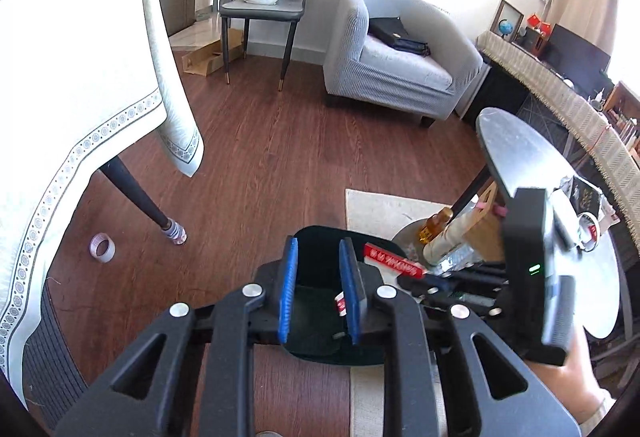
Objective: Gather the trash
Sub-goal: 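Open the left tool to drop the cap into the bin while the right tool drops the cardboard, then move both open tools back over the table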
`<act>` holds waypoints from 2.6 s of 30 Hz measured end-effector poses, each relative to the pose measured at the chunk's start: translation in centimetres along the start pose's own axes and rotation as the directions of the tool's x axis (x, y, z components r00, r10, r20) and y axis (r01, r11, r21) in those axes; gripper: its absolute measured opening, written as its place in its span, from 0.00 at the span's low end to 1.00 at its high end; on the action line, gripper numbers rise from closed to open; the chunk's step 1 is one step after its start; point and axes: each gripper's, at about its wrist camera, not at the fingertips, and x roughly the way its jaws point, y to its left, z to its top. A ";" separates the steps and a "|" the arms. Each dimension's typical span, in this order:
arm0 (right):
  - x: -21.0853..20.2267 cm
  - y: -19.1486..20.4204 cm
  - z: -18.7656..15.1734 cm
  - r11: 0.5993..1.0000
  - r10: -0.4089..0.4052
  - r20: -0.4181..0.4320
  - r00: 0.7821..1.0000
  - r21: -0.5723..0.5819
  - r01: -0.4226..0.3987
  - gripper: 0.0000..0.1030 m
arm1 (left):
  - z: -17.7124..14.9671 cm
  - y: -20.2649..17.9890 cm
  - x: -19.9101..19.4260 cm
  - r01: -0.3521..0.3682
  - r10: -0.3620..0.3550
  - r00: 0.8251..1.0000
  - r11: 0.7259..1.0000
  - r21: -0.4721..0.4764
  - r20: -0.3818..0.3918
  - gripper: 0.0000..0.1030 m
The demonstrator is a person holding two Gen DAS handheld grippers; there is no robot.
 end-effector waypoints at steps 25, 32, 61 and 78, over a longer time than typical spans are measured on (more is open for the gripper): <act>-1.0 2.1 -0.6 0.997 -0.002 0.012 1.000 -0.083 0.003 0.35 | 1.9 -2.6 -6.8 0.040 -0.041 0.987 0.999 0.009 0.155 0.22; -6.3 1.4 0.3 0.996 -0.009 0.133 0.991 -0.083 0.020 0.35 | 2.5 -3.8 -8.6 0.072 -0.067 0.975 0.997 -0.015 0.214 0.21; -23.1 -13.9 -7.6 0.962 -0.271 0.368 0.890 0.127 0.241 0.50 | 1.5 -19.3 -2.2 0.164 -0.172 0.973 0.984 0.066 0.151 0.50; -27.6 -21.5 -14.8 0.922 -0.363 0.376 0.853 0.278 0.270 0.67 | -1.2 -28.7 5.2 0.123 -0.126 0.992 0.982 0.140 0.014 0.63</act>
